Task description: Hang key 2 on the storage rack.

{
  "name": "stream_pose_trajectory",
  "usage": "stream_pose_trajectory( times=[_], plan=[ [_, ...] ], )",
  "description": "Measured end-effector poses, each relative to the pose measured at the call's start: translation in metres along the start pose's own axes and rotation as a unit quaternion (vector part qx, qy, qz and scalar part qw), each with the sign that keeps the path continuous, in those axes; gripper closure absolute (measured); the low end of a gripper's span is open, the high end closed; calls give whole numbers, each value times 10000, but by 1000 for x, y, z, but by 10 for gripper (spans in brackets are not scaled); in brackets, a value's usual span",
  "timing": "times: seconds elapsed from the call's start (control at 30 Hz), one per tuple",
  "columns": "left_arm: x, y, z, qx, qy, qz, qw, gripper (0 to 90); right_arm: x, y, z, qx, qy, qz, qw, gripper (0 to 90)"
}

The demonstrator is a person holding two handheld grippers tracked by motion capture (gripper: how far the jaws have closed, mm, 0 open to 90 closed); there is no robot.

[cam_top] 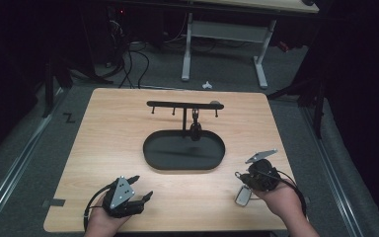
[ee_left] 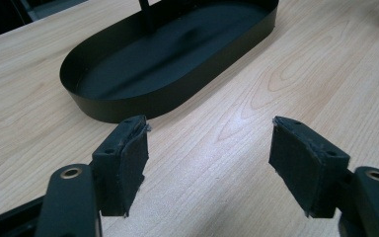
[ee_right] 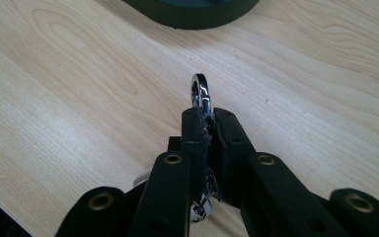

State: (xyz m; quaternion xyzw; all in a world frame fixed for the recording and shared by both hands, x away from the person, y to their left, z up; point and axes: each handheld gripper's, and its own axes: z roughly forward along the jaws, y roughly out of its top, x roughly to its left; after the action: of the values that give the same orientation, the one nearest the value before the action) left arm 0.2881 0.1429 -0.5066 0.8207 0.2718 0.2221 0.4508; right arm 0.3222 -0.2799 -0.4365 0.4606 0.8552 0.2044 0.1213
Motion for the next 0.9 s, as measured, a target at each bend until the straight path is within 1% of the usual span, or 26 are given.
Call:
stream_pose_trajectory(
  times=[0.07,0.13,0.23,0.3,0.37,0.4,0.5,0.57,0.63,0.7,0.9],
  plan=[
    [0,0,0,-9,1,0,10000,315,0,0,-1,-8,8,26,10000,850],
    [0,-1,0,-12,-3,13,10000,315,-1,2,-3,-75,-1,30,10000,850],
    [1,-1,-1,-24,-7,-18,10000,315,-1,4,-5,-95,4,40,9999,850],
    [1,0,-1,-23,3,-13,10000,315,-1,8,-8,-182,-4,-9,9998,850],
    [1,0,-1,-28,14,-10,10000,314,-1,9,-9,-211,-4,10,9998,850],
    [0,0,-2,-37,31,-3,10000,315,0,12,-12,-276,3,25,9996,850],
    [-1,-1,-4,7,38,43,10000,314,1,16,-16,-342,4,-3,9994,850],
    [-1,-1,-4,5,56,29,10000,315,1,18,-17,-353,5,-18,9994,850],
    [-1,-2,-6,2,68,15,10000,315,2,24,-20,-415,9,-61,9991,850],
    [-1,-4,-8,15,105,12,9999,315,2,28,-22,-460,25,-36,9989,850],
    [0,-6,-12,10,151,-28,9999,315,3,41,-30,-571,10,-130,9983,850]
  ],
)
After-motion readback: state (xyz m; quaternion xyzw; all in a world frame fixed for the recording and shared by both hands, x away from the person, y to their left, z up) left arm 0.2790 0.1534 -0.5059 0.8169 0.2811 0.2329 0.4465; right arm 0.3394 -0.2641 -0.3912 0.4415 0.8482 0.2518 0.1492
